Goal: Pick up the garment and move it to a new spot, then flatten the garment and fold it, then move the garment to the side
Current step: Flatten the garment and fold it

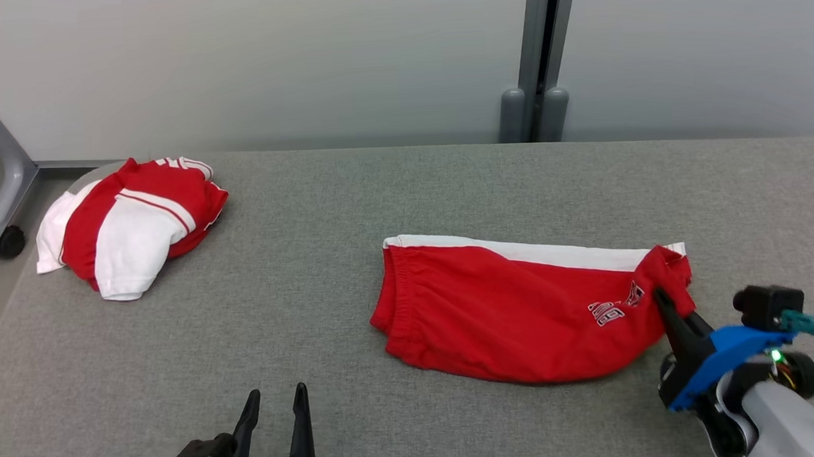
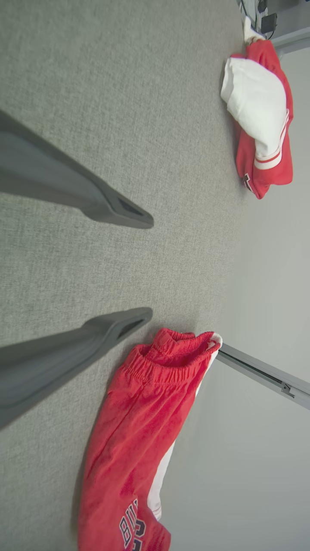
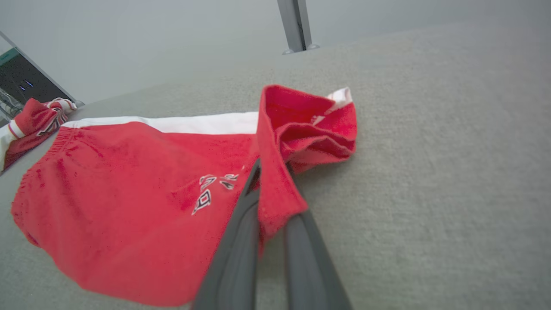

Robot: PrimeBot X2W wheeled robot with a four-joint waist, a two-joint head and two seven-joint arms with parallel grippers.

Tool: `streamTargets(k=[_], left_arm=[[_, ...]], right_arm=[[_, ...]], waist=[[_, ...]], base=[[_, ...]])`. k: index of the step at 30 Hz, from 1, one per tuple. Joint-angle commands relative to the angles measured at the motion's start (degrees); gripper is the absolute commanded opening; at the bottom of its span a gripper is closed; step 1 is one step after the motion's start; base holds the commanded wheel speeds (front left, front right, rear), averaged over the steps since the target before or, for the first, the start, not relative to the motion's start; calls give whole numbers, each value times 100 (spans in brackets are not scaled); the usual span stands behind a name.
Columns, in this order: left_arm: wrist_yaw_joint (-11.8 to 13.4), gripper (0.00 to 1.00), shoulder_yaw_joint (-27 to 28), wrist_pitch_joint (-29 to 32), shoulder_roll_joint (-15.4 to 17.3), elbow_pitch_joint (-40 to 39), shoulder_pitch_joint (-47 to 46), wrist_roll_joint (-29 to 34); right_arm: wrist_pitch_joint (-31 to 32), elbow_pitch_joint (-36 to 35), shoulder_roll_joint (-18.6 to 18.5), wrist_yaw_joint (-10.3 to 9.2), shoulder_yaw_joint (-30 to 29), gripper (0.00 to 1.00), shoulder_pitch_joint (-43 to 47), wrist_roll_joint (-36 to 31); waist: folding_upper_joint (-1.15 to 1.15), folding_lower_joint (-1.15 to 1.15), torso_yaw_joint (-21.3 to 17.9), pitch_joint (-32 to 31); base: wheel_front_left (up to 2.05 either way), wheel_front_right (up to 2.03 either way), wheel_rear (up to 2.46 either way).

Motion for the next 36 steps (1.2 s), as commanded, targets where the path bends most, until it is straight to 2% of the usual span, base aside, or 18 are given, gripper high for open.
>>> streamTargets(k=[1, 4, 7, 12, 13, 14, 19, 22, 25, 30, 36], left_arm=[[-15, 100, -23, -27, 0, -16, -104, -40], [-15, 100, -120, -27, 0, 22, -155, -170], [-19, 100, -253, -27, 1, 53, -235, -240], [4, 100, -458, -27, 0, 93, -293, -324], [2, 100, -486, -27, -1, 107, -310, -326], [-2, 100, -517, -27, -2, 118, -336, -324], [25, 100, -455, -27, -2, 168, -352, -239], [25, 100, -373, -27, -1, 182, -339, -157], [24, 100, -263, -27, -1, 134, -351, -90], [59, 100, -166, -27, -1, 31, -452, 50], [117, 100, -30, -27, 0, -89, -509, 393]], right_arm=[[-31, -169, 48, 0, -28, 0, -178, -114], [-30, -593, 269, 0, -34, 0, -312, -321], [-30, -903, 525, 0, 234, 0, -476, -487], [50, -873, 964, 0, 751, 0, -664, -693], [48, -820, 1036, 0, 839, 4, -701, -720], [41, -737, 1086, 0, 891, 100, -718, -750], [16, -757, 1268, 0, 1316, 100, -631, -543], [1, -803, 1276, 0, 1493, 100, -517, -433], [-26, -749, 1264, 0, 1331, 100, -465, -495], [-27, -1011, 999, 0, 55, 100, -166, -1196], [-30, -1431, 1012, 0, -1456, 100, 456, -2429]], waist=[[0, 0, 77, 75], [0, 0, 232, 165], [0, 0, 437, 226], [0, 0, 850, 314], [0, 0, 921, 330], [0, 0, 998, 347], [0, 0, 1086, 363], [0, 0, 942, 316], [0, 0, 704, 244], [0, 0, 288, 187], [0, 0, -100, 115]], base=[[0, 0, 0], [0, 0, 0], [0, 0, 0], [0, 0, 0], [0, 0, 0], [0, 0, 0], [0, 0, 0], [0, 0, 0], [0, 0, 0], [0, 0, 0], [0, 0, 0]])
